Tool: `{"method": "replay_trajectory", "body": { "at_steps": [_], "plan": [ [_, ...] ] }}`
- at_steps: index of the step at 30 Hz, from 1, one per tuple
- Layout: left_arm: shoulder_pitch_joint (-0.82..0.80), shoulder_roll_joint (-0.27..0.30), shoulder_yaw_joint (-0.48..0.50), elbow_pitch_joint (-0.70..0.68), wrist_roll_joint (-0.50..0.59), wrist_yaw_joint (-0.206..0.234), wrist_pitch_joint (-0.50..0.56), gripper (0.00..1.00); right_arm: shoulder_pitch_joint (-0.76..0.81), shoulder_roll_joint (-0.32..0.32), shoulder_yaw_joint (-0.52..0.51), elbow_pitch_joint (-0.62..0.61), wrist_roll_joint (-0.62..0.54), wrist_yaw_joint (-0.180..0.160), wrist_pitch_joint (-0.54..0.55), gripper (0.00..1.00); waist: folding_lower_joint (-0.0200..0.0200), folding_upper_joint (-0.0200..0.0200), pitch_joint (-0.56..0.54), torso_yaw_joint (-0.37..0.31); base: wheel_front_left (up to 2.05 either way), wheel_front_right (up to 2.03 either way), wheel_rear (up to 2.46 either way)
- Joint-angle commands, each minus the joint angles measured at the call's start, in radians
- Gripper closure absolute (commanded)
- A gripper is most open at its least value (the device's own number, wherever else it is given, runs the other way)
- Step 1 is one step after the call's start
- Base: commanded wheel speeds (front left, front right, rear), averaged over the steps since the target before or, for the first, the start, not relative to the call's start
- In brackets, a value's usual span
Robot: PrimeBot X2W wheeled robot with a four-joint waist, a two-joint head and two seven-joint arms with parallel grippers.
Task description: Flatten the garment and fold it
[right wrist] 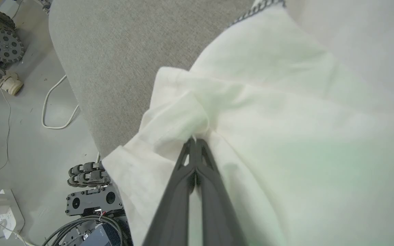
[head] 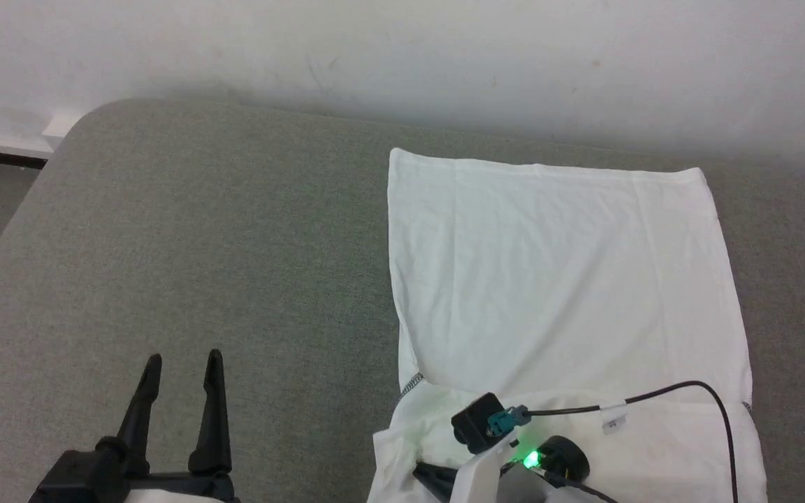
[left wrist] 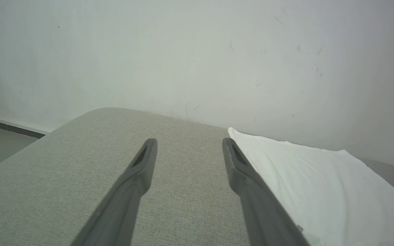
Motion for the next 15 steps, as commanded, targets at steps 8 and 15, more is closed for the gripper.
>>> {"method": "replay_trajectory", "body": {
  "at_steps": [8, 15],
  "plan": [
    [-0.019, 0.007, 0.000, 0.003, -0.006, 0.000, -0.004, 0.00, -0.073, 0.000, 0.003, -0.046, 0.115, -0.002, -0.035, 0.00, -0.0001, 0.0000, -0.001, -0.019, 0.00, 0.00, 0.00],
    [-0.010, 0.014, 0.003, -0.018, -0.006, 0.006, 0.001, 0.00, 0.002, -0.087, -0.310, -0.324, 0.081, -0.002, -0.052, 0.00, -0.0001, 0.0000, -0.008, -0.070, 0.00, 0.00, 0.00]
  ]
}}
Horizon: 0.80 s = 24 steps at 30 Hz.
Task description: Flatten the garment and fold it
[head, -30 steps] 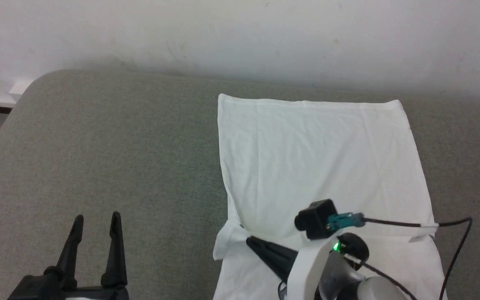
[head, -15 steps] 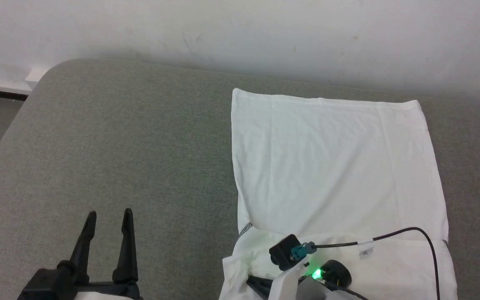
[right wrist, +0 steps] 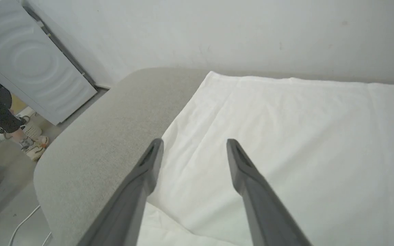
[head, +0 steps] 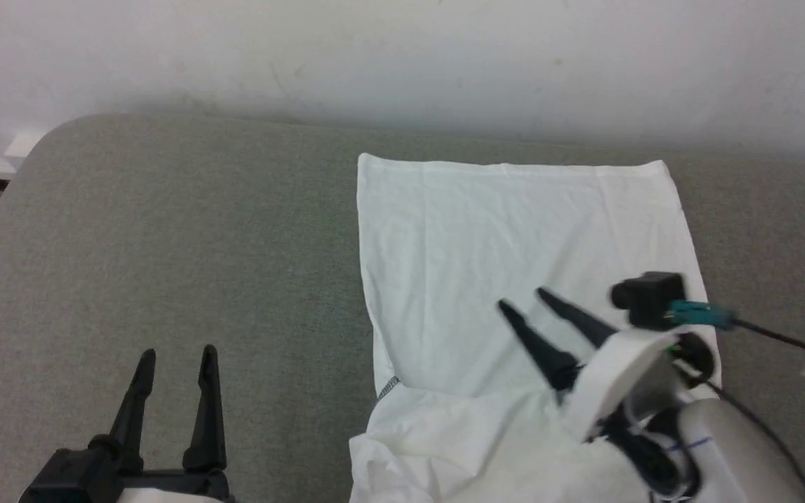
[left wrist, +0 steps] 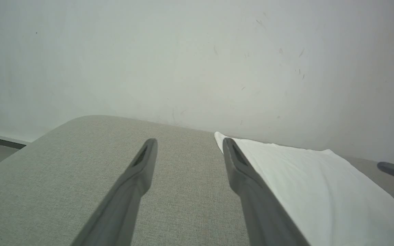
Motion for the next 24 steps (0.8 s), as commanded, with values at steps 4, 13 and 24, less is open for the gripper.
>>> {"method": "replay_trajectory", "body": {
  "at_steps": [4, 13, 24],
  "plan": [
    [-0.004, 0.011, 0.003, -0.010, -0.006, 0.005, 0.000, 0.00, 0.105, -0.004, -0.223, -0.176, -0.100, -0.001, -0.023, 0.00, -0.0001, -0.0001, -0.003, -0.051, 0.00, 0.00, 0.00],
    [0.015, 0.014, 0.003, 0.001, 0.007, 0.013, -0.029, 0.00, 0.312, 0.072, -0.538, -0.434, -0.403, -0.001, -0.172, 0.00, -0.0001, -0.0001, 0.005, -0.106, 0.00, 0.00, 0.00],
    [0.002, 0.025, -0.001, 0.021, 0.015, 0.009, -0.048, 0.00, 0.427, 0.086, -0.584, -0.386, -0.343, -0.001, -0.283, 0.00, -0.0001, -0.0001, 0.020, -0.128, 0.00, 0.00, 0.00]
  ]
}}
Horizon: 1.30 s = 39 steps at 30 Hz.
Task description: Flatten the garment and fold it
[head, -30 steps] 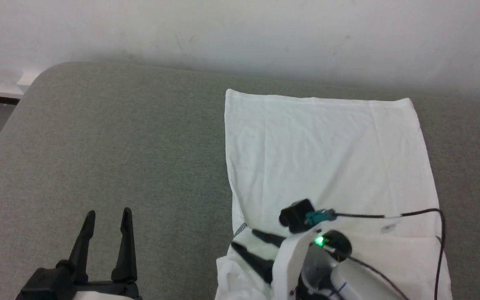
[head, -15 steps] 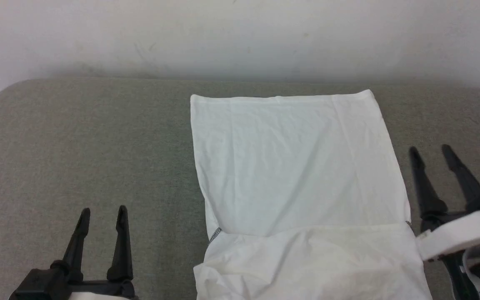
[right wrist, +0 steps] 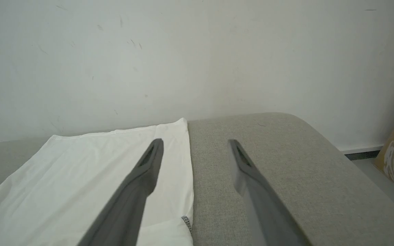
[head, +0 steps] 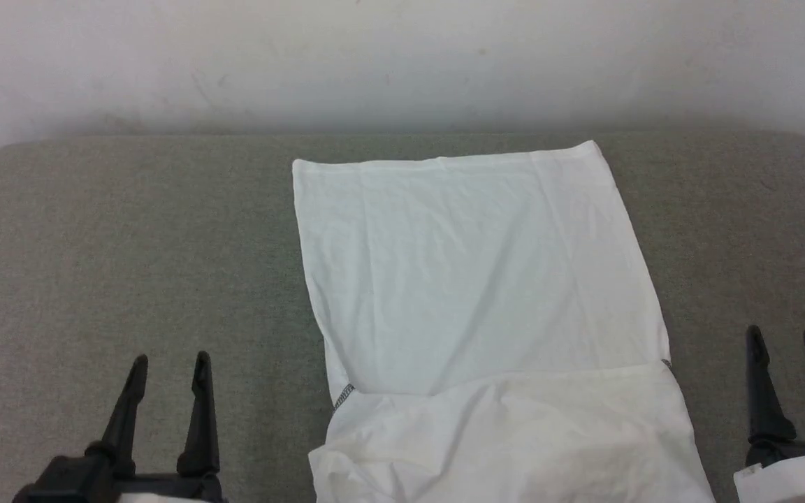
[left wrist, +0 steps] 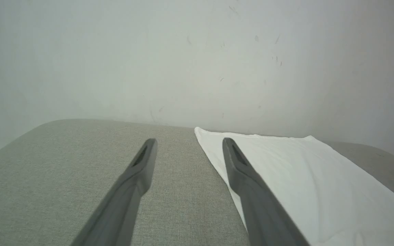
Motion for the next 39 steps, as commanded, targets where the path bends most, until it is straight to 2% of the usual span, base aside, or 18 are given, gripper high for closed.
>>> {"method": "replay_trajectory", "body": {
  "at_steps": [1, 5, 10, 14, 17, 21, 26, 33, 39],
  "plan": [
    [-0.041, 0.018, 0.005, -0.010, 0.002, -0.011, 0.010, 0.00, -0.019, 0.003, 0.006, -0.002, -0.001, -0.001, -0.012, 0.00, 0.0001, 0.0000, 0.019, -0.004, 0.00, 0.00, 0.00],
    [-0.176, 0.082, 0.019, -0.034, 0.012, -0.039, 0.074, 0.00, -0.064, 0.003, 0.015, -0.032, -0.011, -0.001, -0.014, 0.00, 0.0001, 0.0000, 0.084, -0.007, 0.00, 0.00, 0.00],
    [-0.442, 0.189, -0.002, -0.012, -0.002, -0.131, 0.247, 0.00, -0.122, 0.003, 0.035, -0.069, -0.020, -0.001, -0.010, 0.00, 0.0001, 0.0000, 0.213, -0.011, 0.00, 0.00, 0.00],
    [-0.696, 0.239, -0.025, 0.054, -0.046, -0.193, 0.385, 0.00, -0.165, 0.003, 0.046, -0.085, -0.023, -0.001, -0.016, 0.00, 0.0001, 0.0000, 0.311, -0.013, 0.00, 0.00, 0.00],
    [-0.866, 0.240, -0.042, 0.132, -0.115, -0.216, 0.483, 0.00, -0.202, 0.003, 0.060, -0.087, -0.028, -0.001, -0.024, 0.00, 0.0001, 0.0000, 0.377, -0.019, 0.00, 0.00, 0.00],
    [-1.038, 0.271, -0.077, 0.246, -0.149, -0.235, 0.584, 0.00, -0.255, 0.003, 0.106, -0.091, -0.041, -0.001, -0.026, 0.00, 0.0001, 0.0000, 0.451, -0.042, 0.00, 0.00, 0.00],
    [-1.159, 0.294, -0.133, 0.363, -0.191, -0.246, 0.694, 0.00, -0.302, 0.003, 0.137, -0.081, -0.044, -0.001, -0.037, 0.00, 0.0001, 0.0000, 0.509, -0.070, 0.00, 0.00, 0.00],
    [-1.221, 0.314, -0.187, 0.465, -0.219, -0.250, 0.800, 0.00, -0.314, 0.003, 0.140, -0.056, -0.029, -0.001, -0.050, 0.00, 0.0001, 0.0000, 0.557, -0.110, 0.00, 0.00, 0.00],
    [-1.229, 0.331, -0.201, 0.505, -0.220, -0.250, 0.829, 0.00, -0.315, 0.003, 0.136, -0.050, -0.022, -0.001, -0.061, 0.00, 0.0001, 0.0000, 0.583, -0.129, 0.00, 0.00, 0.00]
  ]
}}
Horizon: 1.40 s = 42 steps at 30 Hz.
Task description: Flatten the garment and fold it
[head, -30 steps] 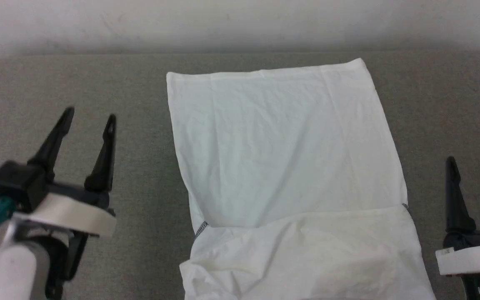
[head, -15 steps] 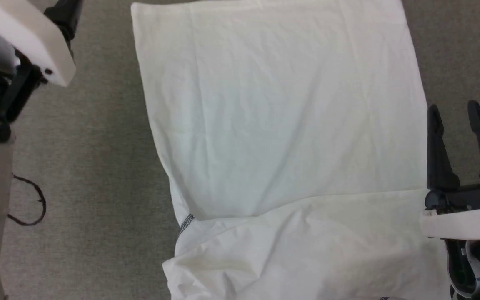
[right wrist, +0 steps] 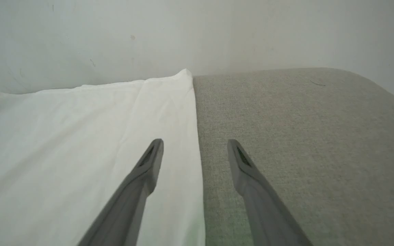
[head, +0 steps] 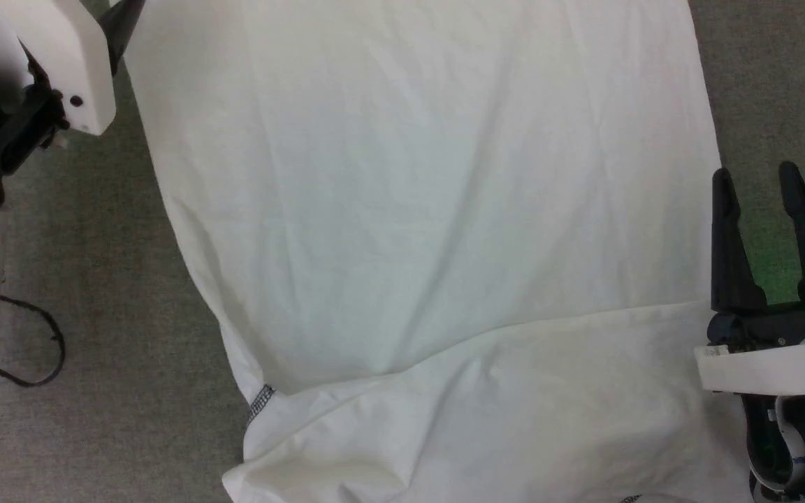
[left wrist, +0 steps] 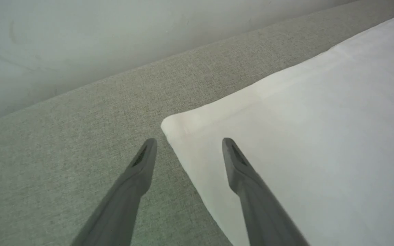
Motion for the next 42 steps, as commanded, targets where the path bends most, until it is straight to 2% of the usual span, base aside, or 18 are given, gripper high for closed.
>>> {"method": "replay_trajectory", "body": {
  "at_steps": [1, 5, 6, 7, 12, 16, 20, 22, 24, 28, 32, 38, 42],
  "plan": [
    [-0.016, 0.005, -0.002, 0.005, -0.005, -0.005, 0.002, 0.00, -0.013, 0.002, -0.003, 0.001, 0.007, -0.001, -0.008, 0.00, -0.0001, 0.0000, 0.026, -0.023, 0.00, 0.00, 0.00],
    [-0.019, 0.008, -0.013, 0.023, -0.005, -0.005, 0.011, 0.00, -0.020, 0.002, -0.004, 0.006, 0.008, -0.001, -0.011, 0.00, -0.0001, 0.0000, 0.041, -0.027, 0.00, 0.00, 0.00],
    [-0.018, 0.011, -0.021, 0.028, -0.003, -0.005, 0.017, 0.22, -0.022, 0.002, -0.005, 0.008, 0.008, -0.001, -0.012, 0.00, -0.0001, 0.0000, 0.043, -0.027, 0.00, 0.00, 0.00],
    [-0.018, 0.015, -0.027, 0.032, 0.000, -0.005, 0.016, 1.00, -0.023, 0.002, -0.004, 0.009, 0.007, -0.001, -0.012, 0.00, -0.0001, 0.0000, 0.044, -0.028, 0.00, 0.00, 0.00],
    [-0.010, 0.018, -0.033, 0.053, 0.018, -0.004, -0.037, 1.00, -0.036, 0.002, -0.001, 0.001, -0.001, -0.001, -0.004, 0.00, -0.0001, 0.0000, 0.021, -0.026, 0.00, 0.00, 0.00],
    [0.015, 0.002, -0.043, 0.073, 0.021, -0.005, -0.086, 1.00, -0.070, 0.002, -0.003, -0.059, 0.033, -0.001, 0.033, 0.00, -0.0001, 0.0000, -0.034, -0.015, 0.00, 0.00, 0.00],
    [0.038, -0.024, -0.057, 0.085, 0.008, -0.005, -0.115, 1.00, -0.185, -0.006, -0.006, -0.182, 0.026, -0.001, 0.146, 0.00, -0.0001, 0.0000, -0.080, 0.004, 0.00, 0.00, 0.00],
    [0.041, -0.035, -0.065, 0.085, 0.003, -0.005, -0.124, 1.00, -0.282, -0.053, -0.002, -0.224, 0.016, -0.001, 0.222, 0.00, -0.0001, 0.0000, -0.091, 0.017, 0.00, 0.00, 0.00],
    [0.038, -0.046, -0.073, 0.085, 0.000, -0.005, -0.131, 1.00, -0.398, -0.062, -0.025, -0.224, 0.052, -0.001, 0.301, 0.00, -0.0001, 0.0000, -0.096, 0.030, 0.00, 0.00, 0.00],
    [0.021, -0.067, -0.090, 0.081, -0.008, -0.006, -0.135, 1.00, -0.610, -0.107, -0.034, -0.084, 0.100, -0.001, 0.473, 0.00, -0.0001, 0.0000, -0.087, 0.055, 0.00, 0.00, 0.00],
    [0.000, -0.080, -0.097, 0.078, -0.015, -0.006, -0.146, 1.00, -0.765, -0.087, -0.059, 0.127, 0.102, -0.001, 0.624, 0.00, -0.0001, 0.0000, -0.068, 0.074, 0.00, 0.00, 0.00],
    [-0.028, -0.095, -0.113, 0.082, -0.016, -0.006, -0.163, 1.00, -0.914, -0.057, -0.113, 0.378, -0.046, -0.001, 0.818, 0.00, -0.0001, 0.0000, -0.030, 0.106, 0.00, 0.00, 0.00],
    [-0.047, -0.108, -0.126, 0.086, -0.018, -0.007, -0.175, 1.00, -0.963, -0.027, -0.152, 0.453, -0.165, -0.001, 0.973, 0.00, -0.0001, 0.0000, 0.002, 0.126, 0.00, 0.00, 0.00]
  ]
}}
